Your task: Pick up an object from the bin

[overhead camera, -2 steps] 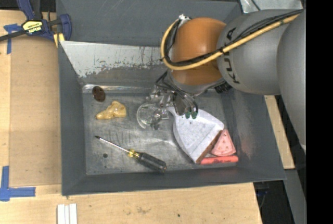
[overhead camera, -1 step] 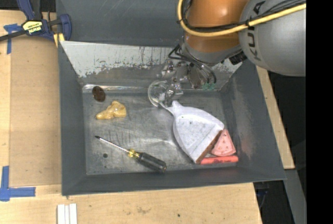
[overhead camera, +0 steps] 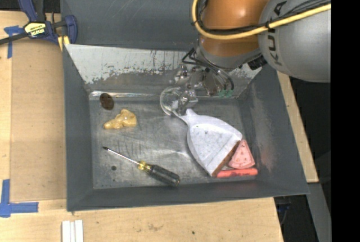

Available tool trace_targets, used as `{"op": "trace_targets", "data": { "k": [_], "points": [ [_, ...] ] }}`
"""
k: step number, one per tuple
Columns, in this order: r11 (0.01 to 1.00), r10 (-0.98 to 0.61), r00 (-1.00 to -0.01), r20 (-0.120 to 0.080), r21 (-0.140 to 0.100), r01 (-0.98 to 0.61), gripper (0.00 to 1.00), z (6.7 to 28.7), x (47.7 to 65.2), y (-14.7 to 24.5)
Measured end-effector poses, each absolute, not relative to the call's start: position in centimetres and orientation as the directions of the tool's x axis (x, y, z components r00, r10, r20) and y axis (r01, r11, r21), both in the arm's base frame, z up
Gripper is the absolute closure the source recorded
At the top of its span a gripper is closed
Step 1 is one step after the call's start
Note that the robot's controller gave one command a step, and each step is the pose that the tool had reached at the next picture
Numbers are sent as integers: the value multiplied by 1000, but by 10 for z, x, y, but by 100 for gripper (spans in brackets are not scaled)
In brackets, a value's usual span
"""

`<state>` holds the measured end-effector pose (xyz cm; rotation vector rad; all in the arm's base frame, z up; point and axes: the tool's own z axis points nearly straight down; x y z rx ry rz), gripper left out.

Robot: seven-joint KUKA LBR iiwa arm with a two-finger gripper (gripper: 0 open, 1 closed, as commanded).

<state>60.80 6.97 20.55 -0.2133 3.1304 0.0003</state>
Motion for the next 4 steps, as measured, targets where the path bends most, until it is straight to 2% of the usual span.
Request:
{"op": "trace_targets", "data": {
  "k": [1, 2, 3, 4],
  "points": [
    [990, -141, -990, -4, 0, -141, 100, 142, 605, 58],
    [990, -140, -990, -4, 0, -140, 100, 142, 605, 57],
    [988, -156, -988, -4, 0, -156, 100, 234, 608, 70],
    [988, -156, -988, -4, 0, -156, 100, 234, 608, 70]
  ]
}}
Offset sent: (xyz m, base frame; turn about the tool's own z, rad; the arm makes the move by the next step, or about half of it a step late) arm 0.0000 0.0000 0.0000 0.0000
